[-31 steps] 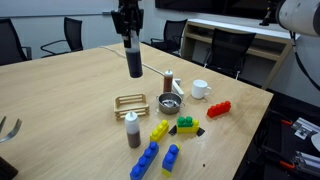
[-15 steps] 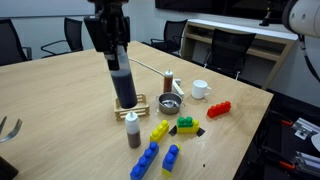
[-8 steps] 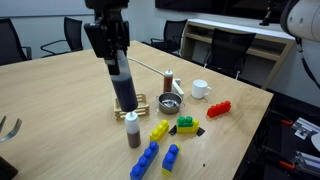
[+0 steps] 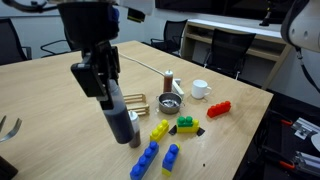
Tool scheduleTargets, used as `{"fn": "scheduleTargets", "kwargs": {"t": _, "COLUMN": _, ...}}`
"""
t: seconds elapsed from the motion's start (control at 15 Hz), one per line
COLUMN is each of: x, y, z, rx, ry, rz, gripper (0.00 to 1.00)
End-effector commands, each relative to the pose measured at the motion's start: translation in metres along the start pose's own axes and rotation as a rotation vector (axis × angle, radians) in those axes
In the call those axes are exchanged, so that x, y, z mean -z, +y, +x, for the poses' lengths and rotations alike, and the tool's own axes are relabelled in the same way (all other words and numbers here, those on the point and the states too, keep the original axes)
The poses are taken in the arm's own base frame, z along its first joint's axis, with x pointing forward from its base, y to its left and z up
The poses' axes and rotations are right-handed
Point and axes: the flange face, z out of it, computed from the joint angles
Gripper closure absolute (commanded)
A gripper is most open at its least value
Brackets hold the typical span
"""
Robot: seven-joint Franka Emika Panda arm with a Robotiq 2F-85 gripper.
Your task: Remove the bottle from the basket
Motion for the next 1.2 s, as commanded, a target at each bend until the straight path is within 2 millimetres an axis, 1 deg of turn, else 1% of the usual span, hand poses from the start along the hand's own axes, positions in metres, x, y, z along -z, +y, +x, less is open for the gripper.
{"fn": "scheduleTargets", "kwargs": {"t": 0.0, "x": -0.009, "y": -0.021, "z": 0.01, "rx": 0.12, "ry": 0.052, "rz": 0.033, "gripper": 0.73}}
{"fn": "scheduleTargets", "kwargs": {"t": 0.2, "x": -0.029, "y": -0.031, "z": 0.019, "rx": 0.208, "ry": 0.076, "rz": 0.077, "gripper": 0.73}}
{"fn": "scheduleTargets", "kwargs": {"t": 0.47, "x": -0.056, "y": -0.037, "z": 0.025, "rx": 0.308, "ry": 0.078, "rz": 0.133, "gripper": 0.73}}
{"fn": "scheduleTargets", "kwargs": {"t": 0.87, "x": -0.103, "y": -0.048, "z": 0.023, "rx": 0.418, "ry": -0.014, "rz": 0.151, "gripper": 0.73}}
{"fn": "scheduleTargets", "kwargs": {"t": 1.0, "x": -0.115, "y": -0.054, "z": 0.021, "rx": 0.469, "ry": -0.044, "rz": 0.144, "gripper": 0.73}}
{"fn": "scheduleTargets", "kwargs": {"t": 1.13, "x": -0.121, "y": -0.061, "z": 0.019, "rx": 0.518, "ry": -0.066, "rz": 0.138, "gripper": 0.73}}
